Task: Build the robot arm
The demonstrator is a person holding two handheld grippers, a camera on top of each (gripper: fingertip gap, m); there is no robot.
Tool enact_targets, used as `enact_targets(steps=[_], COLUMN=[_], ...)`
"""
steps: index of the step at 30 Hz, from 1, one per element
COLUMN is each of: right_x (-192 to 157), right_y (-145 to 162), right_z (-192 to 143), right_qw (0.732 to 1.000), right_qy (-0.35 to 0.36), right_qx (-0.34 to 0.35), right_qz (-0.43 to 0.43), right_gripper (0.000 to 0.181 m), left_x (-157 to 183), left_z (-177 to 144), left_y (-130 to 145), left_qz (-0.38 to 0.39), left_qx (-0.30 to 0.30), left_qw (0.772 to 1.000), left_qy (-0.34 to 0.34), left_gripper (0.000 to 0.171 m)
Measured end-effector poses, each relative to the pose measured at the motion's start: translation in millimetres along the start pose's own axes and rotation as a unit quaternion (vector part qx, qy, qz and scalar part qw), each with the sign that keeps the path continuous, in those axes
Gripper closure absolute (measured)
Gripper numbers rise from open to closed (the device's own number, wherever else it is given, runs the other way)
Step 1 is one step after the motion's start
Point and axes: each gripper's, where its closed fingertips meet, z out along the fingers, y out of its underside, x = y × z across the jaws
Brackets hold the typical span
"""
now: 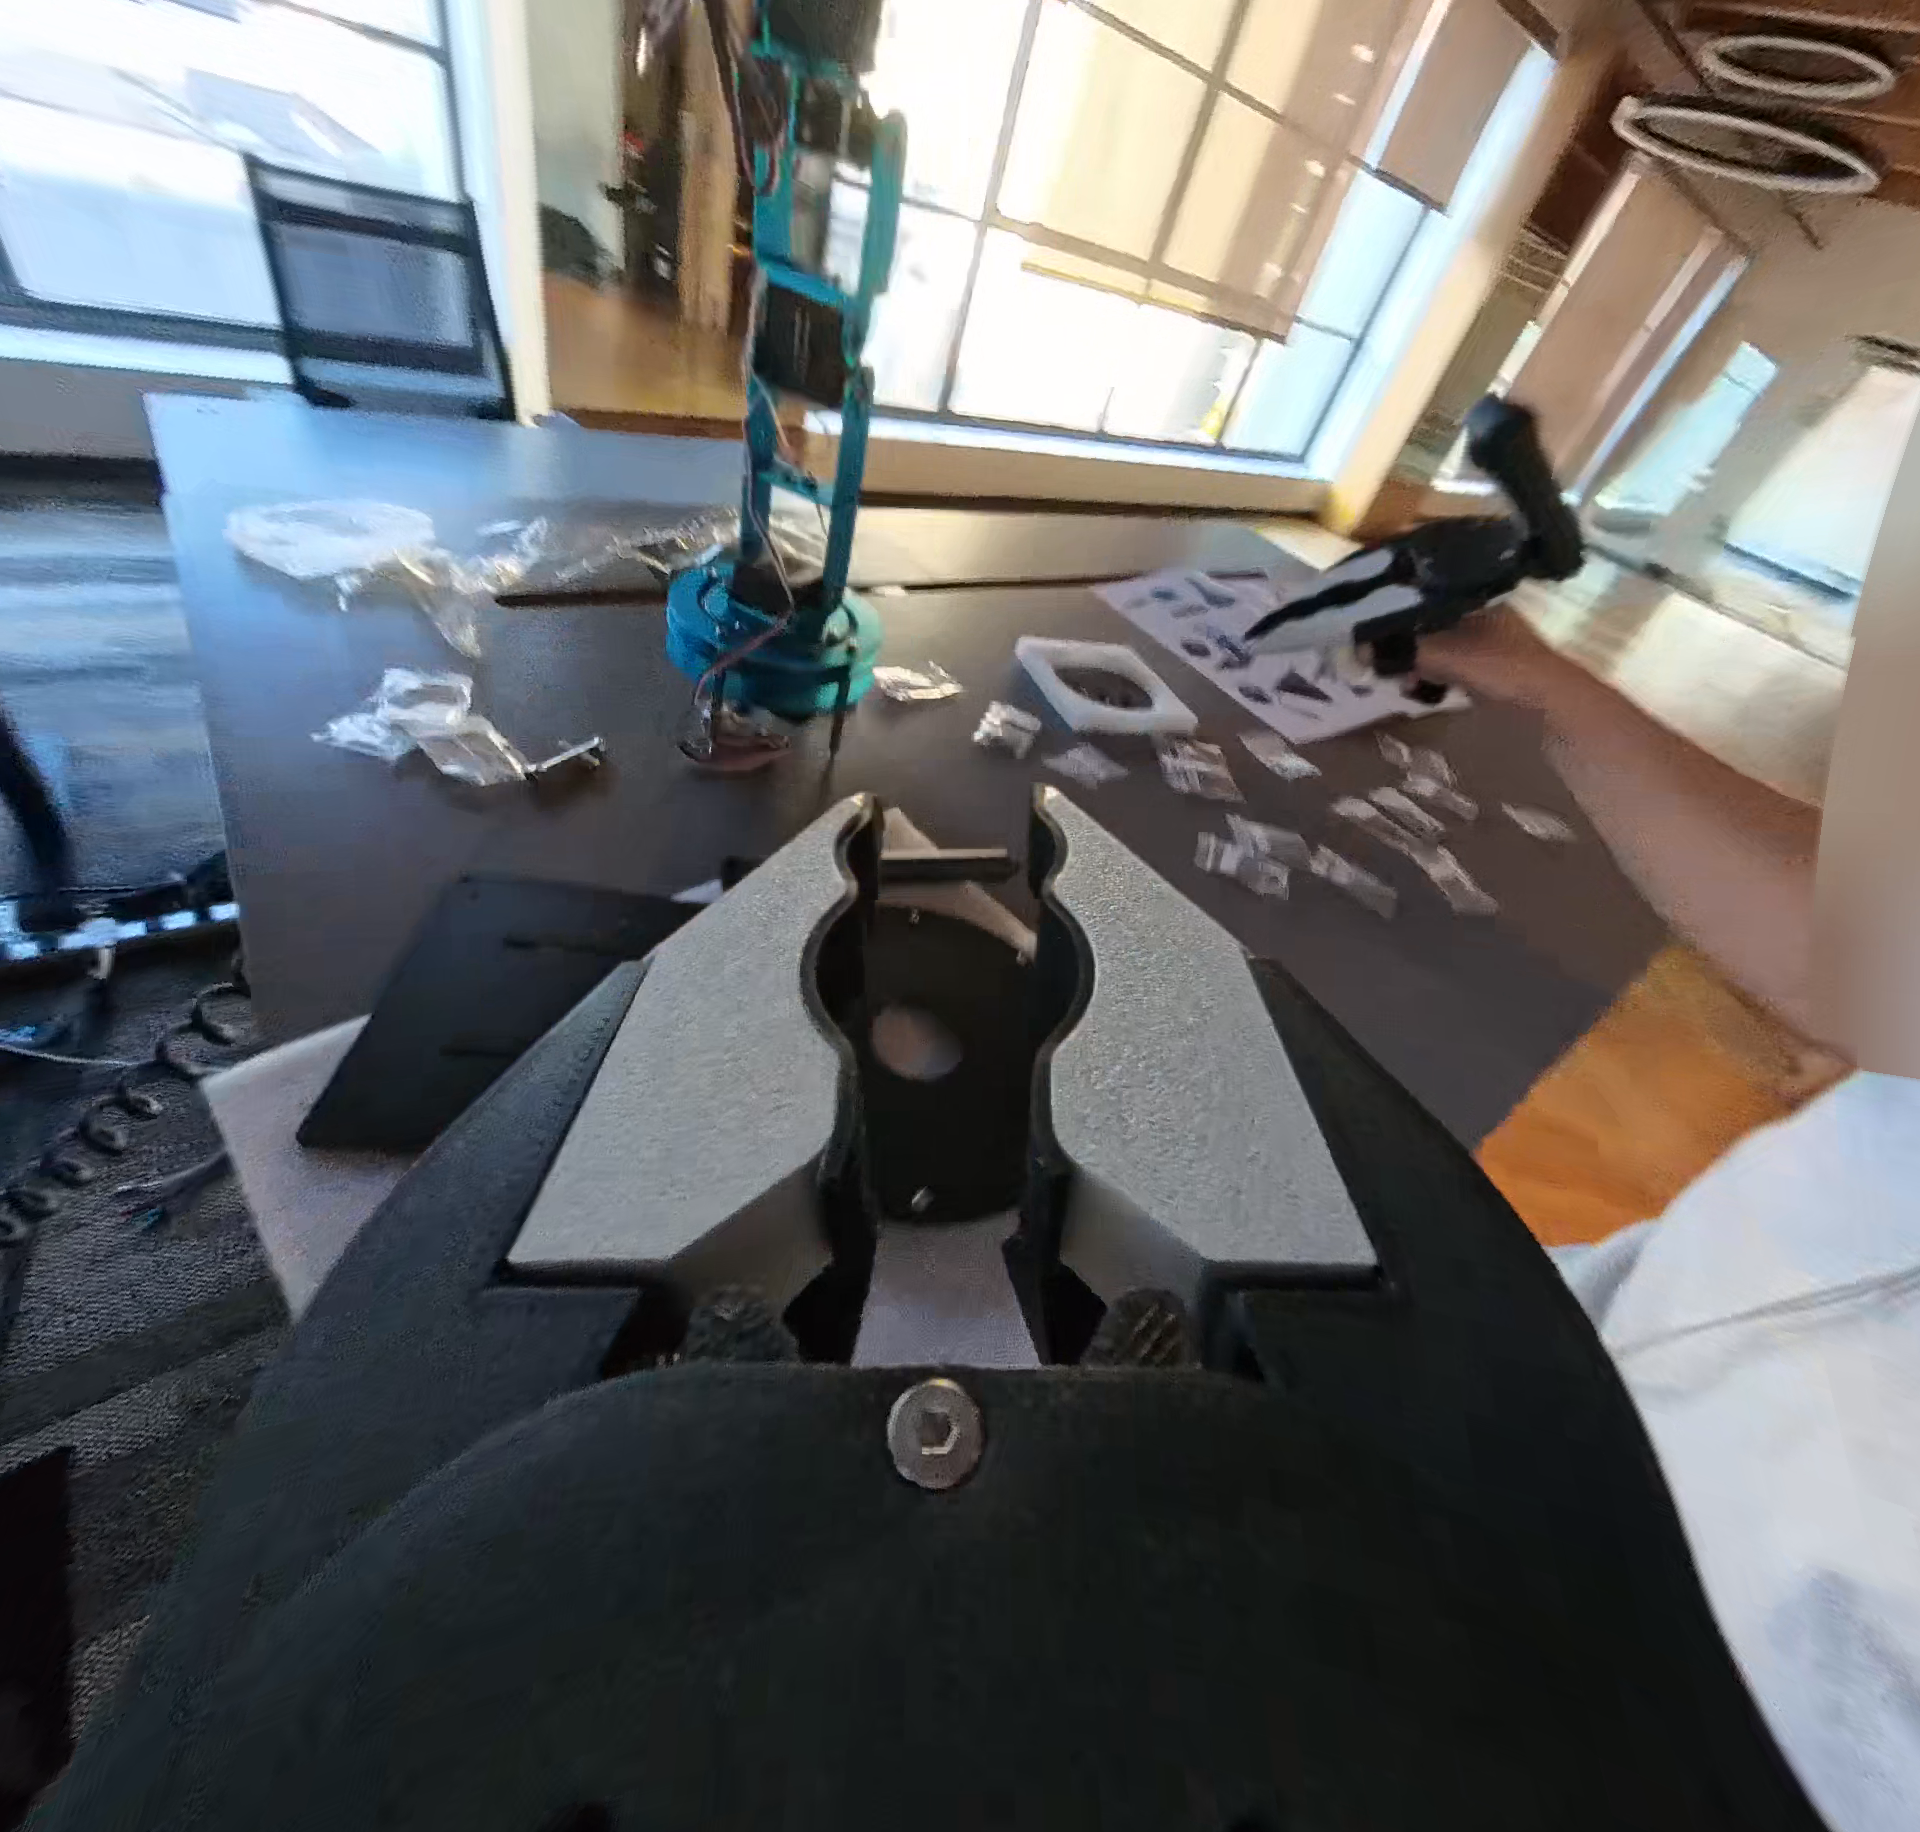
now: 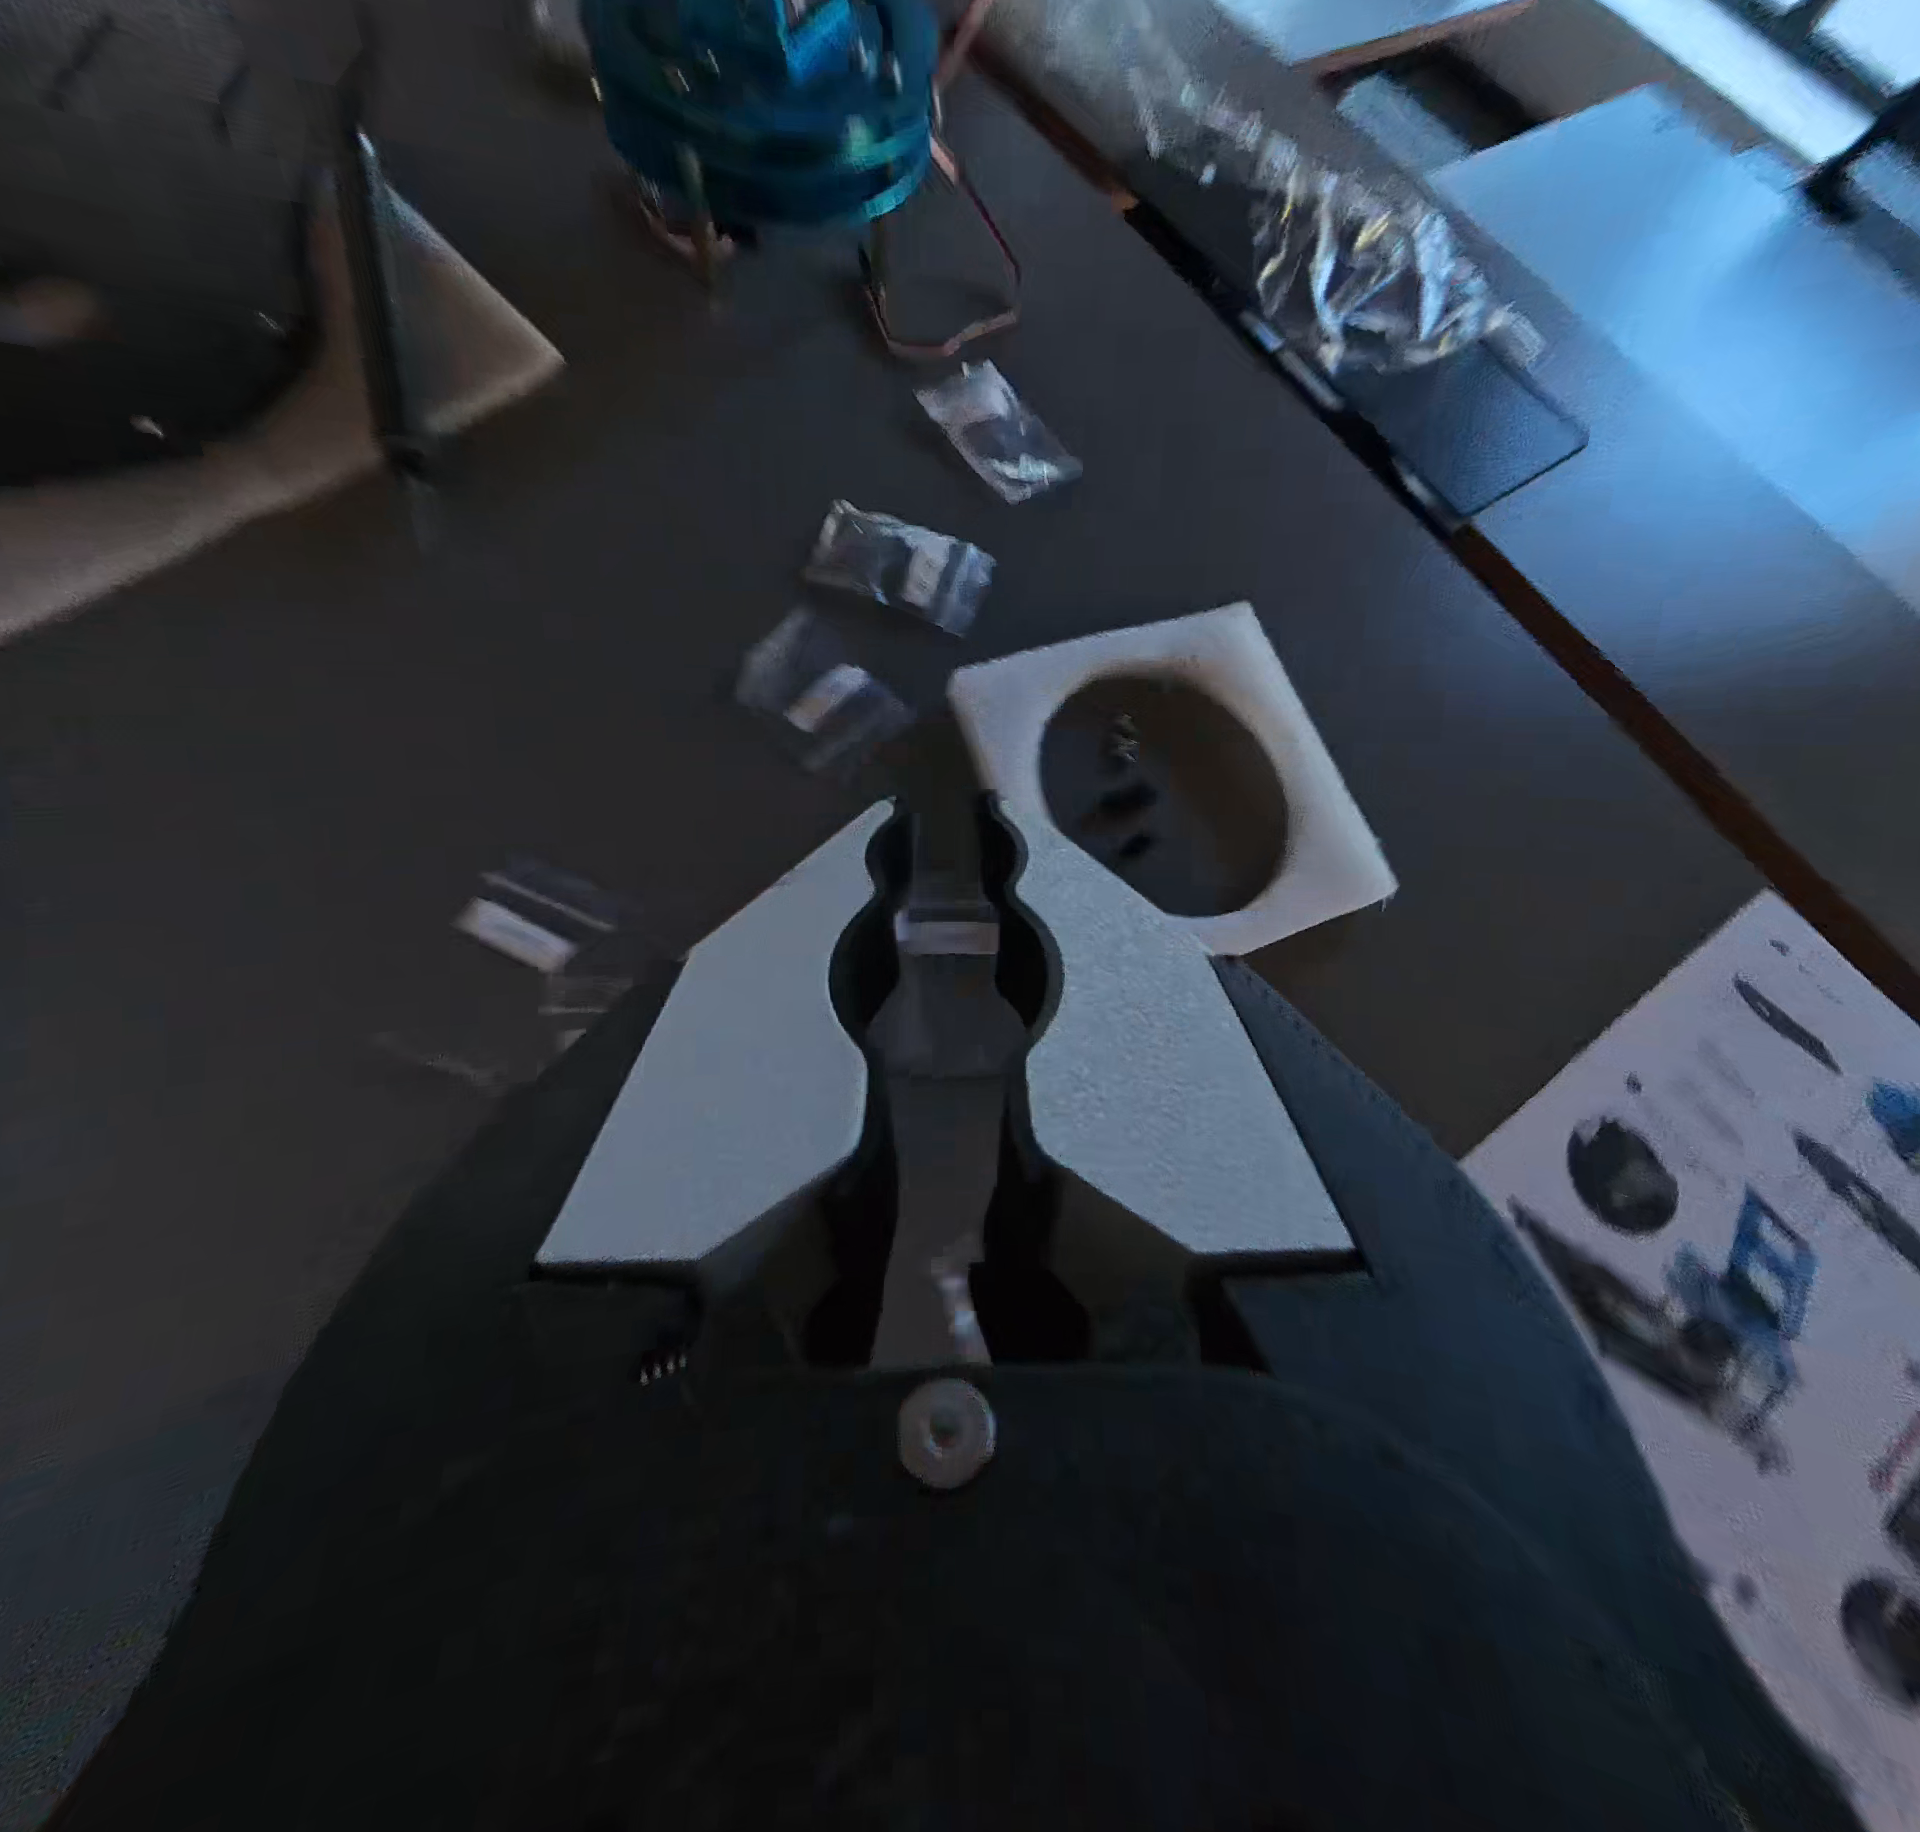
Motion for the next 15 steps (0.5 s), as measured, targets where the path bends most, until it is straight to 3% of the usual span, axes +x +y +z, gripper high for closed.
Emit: enact_targets(steps=[3,7,10,15], right_x=[38,54,68,61], right_y=[16,28,33,29], right_z=[45,92,112,121], right_qw=[0.996,0.982,0.972,0.946], right_qy=[-0.071,-0.159,-0.185,-0.237], right_qx=[-0.049,-0.084,-0.11,-0.136], right_qz=[-0.006,-0.059,-0.095,-0.175], right_gripper=[0.17,0.171,0.173,0.172], left_x=[35,72,86,99], left_z=[17,31,29,24], left_y=[-16,-23,-20,-12], left_qz=[-0.016,-0.038,-0.026,-0.022], left_qx=[0.037,0.045,0.027,-0.006], left_qw=[0.999,0.997,0.993,0.986], left_qy=[-0.024,-0.056,-0.111,-0.166], left_gripper=[0.147,0.148,0.149,0.15])
